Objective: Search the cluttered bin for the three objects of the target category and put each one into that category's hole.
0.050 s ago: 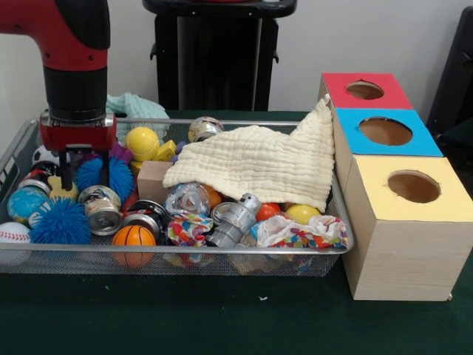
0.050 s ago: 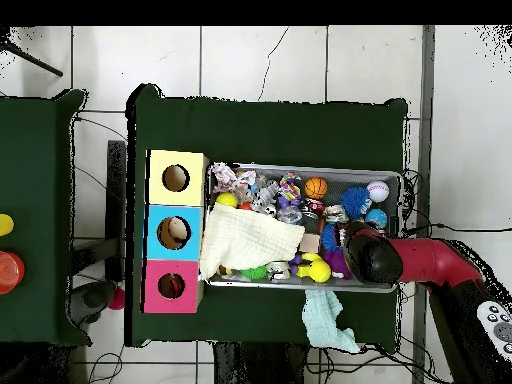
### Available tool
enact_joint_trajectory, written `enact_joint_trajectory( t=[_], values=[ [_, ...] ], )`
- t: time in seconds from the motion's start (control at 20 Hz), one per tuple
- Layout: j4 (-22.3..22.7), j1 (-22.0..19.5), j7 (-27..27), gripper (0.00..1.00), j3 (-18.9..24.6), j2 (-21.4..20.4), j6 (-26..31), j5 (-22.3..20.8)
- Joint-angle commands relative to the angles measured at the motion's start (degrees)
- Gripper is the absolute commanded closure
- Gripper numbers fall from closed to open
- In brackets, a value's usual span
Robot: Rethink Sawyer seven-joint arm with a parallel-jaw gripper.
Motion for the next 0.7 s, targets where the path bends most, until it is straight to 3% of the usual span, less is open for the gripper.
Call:
enact_joint_trajectory(
  t=[0.05, 0.7],
  values=[
    [-0.5, -0.8, -10.7, 0.0, 2.0, 1.0, 6.1, -2.7],
    [-2.5, -5.4, -16.3, 0.0, 4.6, 2.8, 8.1, -2.6]
  ],
)
